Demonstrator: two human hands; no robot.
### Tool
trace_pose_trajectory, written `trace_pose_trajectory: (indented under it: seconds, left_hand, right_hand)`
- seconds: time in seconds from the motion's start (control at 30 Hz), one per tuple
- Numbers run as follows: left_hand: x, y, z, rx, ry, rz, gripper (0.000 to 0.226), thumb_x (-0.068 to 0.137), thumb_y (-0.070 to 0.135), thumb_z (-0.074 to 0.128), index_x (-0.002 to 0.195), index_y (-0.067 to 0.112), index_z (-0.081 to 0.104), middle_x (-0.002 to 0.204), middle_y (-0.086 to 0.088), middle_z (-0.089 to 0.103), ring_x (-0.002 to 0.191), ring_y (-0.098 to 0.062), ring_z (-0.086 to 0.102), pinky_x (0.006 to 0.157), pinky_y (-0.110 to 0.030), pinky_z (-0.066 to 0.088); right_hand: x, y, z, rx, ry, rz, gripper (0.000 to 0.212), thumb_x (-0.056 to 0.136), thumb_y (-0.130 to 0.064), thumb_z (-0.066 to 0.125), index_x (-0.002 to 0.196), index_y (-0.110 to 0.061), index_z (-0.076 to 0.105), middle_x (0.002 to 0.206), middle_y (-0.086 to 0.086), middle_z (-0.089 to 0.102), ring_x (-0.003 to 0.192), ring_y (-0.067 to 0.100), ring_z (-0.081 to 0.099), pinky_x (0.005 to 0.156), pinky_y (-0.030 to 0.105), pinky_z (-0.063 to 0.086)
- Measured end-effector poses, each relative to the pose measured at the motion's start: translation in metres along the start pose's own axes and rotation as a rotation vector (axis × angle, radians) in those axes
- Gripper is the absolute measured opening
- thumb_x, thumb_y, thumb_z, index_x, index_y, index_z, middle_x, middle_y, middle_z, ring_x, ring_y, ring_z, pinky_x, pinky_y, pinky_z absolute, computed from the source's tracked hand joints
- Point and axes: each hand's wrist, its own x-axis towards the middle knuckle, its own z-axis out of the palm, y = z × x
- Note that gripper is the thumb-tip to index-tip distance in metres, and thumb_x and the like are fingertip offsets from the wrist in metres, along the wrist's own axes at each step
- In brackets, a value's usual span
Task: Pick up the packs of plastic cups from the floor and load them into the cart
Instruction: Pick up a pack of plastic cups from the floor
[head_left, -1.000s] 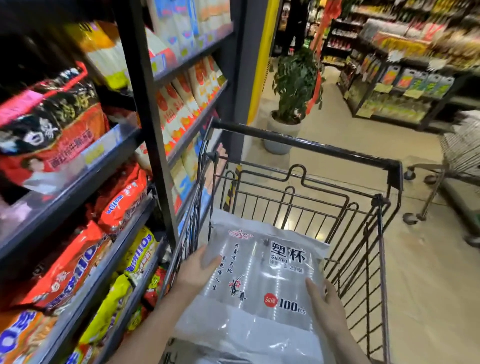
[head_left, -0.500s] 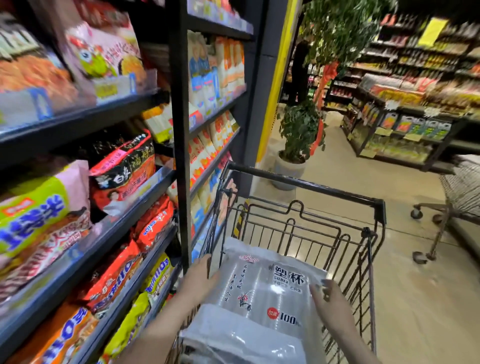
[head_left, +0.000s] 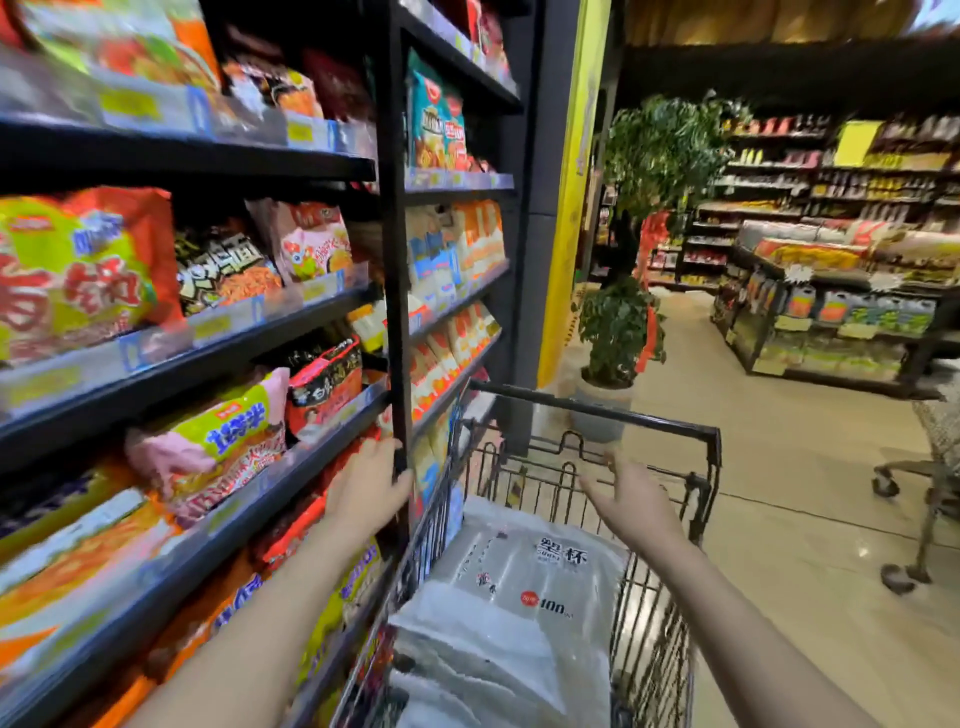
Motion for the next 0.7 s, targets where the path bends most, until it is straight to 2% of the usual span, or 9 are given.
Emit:
trace_pose_trajectory:
  seconds: [0.17,0.3,0.47,0.57,0.7]
  left_hand:
    - [-0.079,0.025,-0.047,0.153,0.158,-0.040,0.039,0.089,0.026,0.050,0.124,0.010,0.049,0.125,-0.014,0.055,0.116,-0.034,0.052,0.092,-0.046,0.045]
    - [-0.162,0.037,-0.084,0.264,0.235,-0.161,0.045,0.089,0.030,0.049,0.130,0.012,0.045,0.128,-0.013,0.053,0.119,-0.032,0.050,0.095,-0.042,0.041]
    - [-0.272,0.036,-0.129,0.433,0.270,-0.350,0.045,0.091,0.033,0.045,0.131,0.012,0.041,0.128,-0.010,0.053,0.116,-0.032,0.053,0.092,-0.042,0.042]
    - [-0.342,0.029,-0.162,0.508,0.292,-0.489,0.042,0.091,0.034,0.045,0.127,0.013,0.043,0.121,-0.011,0.056,0.112,-0.032,0.055,0.088,-0.042,0.043]
    - [-0.454,0.017,-0.198,0.601,0.324,-0.693,0.042,0.092,0.035,0.042,0.129,0.015,0.040,0.123,-0.009,0.055,0.115,-0.030,0.052,0.090,-0.040,0.041]
  right_hand:
    - [-0.033,-0.005,-0.038,0.009,-0.004,-0.213,0.046,0.091,-0.040,0.052,0.127,-0.012,0.047,0.126,0.012,0.056,0.117,0.029,0.053,0.093,0.040,0.046]
    - [-0.075,-0.025,-0.066,0.017,-0.023,-0.382,0.044,0.089,-0.037,0.055,0.125,-0.013,0.050,0.122,0.012,0.058,0.115,0.032,0.054,0.088,0.041,0.046]
    - [-0.136,-0.071,-0.076,-0.046,-0.072,-0.650,0.042,0.091,-0.040,0.050,0.117,-0.007,0.047,0.113,0.013,0.059,0.106,0.032,0.056,0.077,0.039,0.045]
    - [-0.183,-0.107,-0.075,-0.013,-0.124,-0.815,0.048,0.091,-0.040,0.051,0.126,-0.009,0.043,0.115,0.013,0.059,0.107,0.032,0.057,0.080,0.040,0.049]
    - [-0.261,-0.153,-0.065,0.033,-0.243,-1.006,0.053,0.090,-0.041,0.052,0.134,-0.016,0.037,0.122,0.010,0.056,0.114,0.030,0.055,0.085,0.040,0.046]
